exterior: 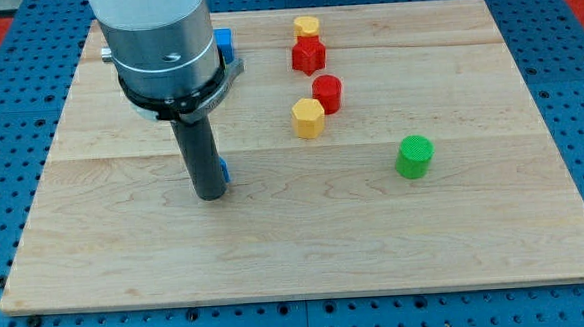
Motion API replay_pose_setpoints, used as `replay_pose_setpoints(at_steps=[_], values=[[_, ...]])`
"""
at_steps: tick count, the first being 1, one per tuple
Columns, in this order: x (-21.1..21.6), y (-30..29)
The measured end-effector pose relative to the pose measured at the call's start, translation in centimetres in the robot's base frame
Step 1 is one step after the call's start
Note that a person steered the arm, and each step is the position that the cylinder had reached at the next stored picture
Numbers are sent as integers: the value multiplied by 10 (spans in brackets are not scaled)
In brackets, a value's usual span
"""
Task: Slide the blue triangle below to the green star
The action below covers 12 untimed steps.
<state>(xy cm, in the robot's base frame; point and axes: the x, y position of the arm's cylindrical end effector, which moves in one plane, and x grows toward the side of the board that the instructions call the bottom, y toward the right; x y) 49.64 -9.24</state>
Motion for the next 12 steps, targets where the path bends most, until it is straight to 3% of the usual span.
replay_pose_setpoints(at_steps=[5, 8, 12], values=[[-60, -9], [-65, -40], [-84, -38]])
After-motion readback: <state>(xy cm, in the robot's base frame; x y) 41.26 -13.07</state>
